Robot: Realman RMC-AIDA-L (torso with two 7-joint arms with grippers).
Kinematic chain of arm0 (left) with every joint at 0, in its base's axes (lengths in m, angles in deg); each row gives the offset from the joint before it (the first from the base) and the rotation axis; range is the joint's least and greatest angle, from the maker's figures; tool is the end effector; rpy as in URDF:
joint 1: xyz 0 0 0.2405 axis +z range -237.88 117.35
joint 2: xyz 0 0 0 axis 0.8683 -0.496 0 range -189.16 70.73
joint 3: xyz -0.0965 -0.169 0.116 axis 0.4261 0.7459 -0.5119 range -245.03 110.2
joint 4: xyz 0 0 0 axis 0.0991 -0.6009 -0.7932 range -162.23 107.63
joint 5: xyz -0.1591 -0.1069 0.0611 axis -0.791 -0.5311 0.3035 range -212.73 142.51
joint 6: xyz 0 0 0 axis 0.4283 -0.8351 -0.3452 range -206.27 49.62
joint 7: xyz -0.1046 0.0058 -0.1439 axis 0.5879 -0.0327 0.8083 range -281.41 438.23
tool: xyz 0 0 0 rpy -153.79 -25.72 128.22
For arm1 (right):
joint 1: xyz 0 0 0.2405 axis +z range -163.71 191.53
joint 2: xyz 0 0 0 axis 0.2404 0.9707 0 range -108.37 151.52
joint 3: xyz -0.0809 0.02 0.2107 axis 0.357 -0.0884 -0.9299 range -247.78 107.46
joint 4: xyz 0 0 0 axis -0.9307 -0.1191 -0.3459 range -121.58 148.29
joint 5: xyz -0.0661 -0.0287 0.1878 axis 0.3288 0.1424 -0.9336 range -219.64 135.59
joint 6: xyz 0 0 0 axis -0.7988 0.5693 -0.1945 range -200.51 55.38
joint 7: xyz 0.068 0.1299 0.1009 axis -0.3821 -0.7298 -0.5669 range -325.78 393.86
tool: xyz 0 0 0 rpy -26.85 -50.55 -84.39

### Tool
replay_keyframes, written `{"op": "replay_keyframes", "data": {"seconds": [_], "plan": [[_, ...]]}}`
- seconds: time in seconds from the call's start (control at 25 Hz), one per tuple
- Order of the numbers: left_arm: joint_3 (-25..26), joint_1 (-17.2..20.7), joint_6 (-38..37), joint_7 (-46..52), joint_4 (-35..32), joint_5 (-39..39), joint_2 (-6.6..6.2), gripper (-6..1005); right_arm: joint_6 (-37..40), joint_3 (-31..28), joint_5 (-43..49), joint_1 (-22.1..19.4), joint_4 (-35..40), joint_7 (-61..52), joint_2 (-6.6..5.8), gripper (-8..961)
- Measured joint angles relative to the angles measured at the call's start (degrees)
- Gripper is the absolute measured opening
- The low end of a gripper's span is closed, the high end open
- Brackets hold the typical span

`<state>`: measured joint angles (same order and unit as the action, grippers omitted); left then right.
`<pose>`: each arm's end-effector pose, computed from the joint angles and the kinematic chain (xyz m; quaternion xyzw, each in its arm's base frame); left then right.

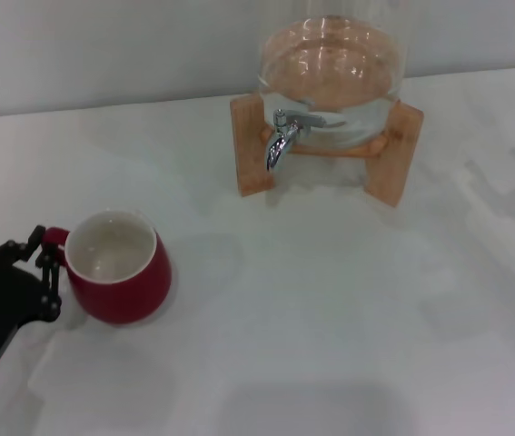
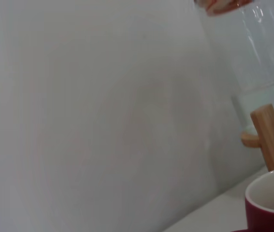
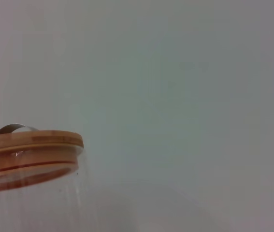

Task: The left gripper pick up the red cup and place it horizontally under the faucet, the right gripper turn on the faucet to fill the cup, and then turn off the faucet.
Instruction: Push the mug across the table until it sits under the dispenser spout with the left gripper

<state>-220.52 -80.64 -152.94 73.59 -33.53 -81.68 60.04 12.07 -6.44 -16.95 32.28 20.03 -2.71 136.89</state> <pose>-0.2823 0.2930 -0.0477 -0.8203 -0.0578 -0.2226 0.5236 0.3072 0.3115 0.0721 -0.6541 0.2433 0.4490 0.5579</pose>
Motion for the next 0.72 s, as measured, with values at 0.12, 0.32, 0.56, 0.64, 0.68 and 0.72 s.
{"op": "replay_keyframes", "data": {"seconds": [0.12, 0.32, 0.56, 0.64, 0.68, 0.72], "plan": [[0.06, -1.47, 0.01, 2.48, 0.48, -0.01, -0.09, 96, -0.01, 0.02, 0.02, 0.05, 0.12, -0.43, 0.0, 828], [0.35, -4.19, 0.1, 6.98, 1.91, -0.02, -0.21, 96, -0.04, 0.08, 0.04, -0.14, 0.48, -1.77, -0.04, 828], [0.3, -7.49, 2.07, 10.79, 3.5, -0.02, -0.24, 96, 0.01, 0.09, 0.08, -0.12, 0.67, -2.42, -0.08, 828], [0.22, -8.57, 3.28, 11.21, 3.51, -0.01, -0.25, 95, 0.24, 0.09, 0.12, -0.16, 0.67, -2.53, -0.09, 828], [0.17, -9.0, 3.7, 11.47, 3.51, -0.01, -0.25, 95, 0.46, 0.09, 0.13, -0.18, 0.67, -2.55, -0.09, 828], [0.13, -9.51, 4.08, 11.77, 3.51, -0.01, -0.25, 95, 0.63, 0.09, 0.14, -0.18, 0.66, -2.57, -0.09, 828]]}}
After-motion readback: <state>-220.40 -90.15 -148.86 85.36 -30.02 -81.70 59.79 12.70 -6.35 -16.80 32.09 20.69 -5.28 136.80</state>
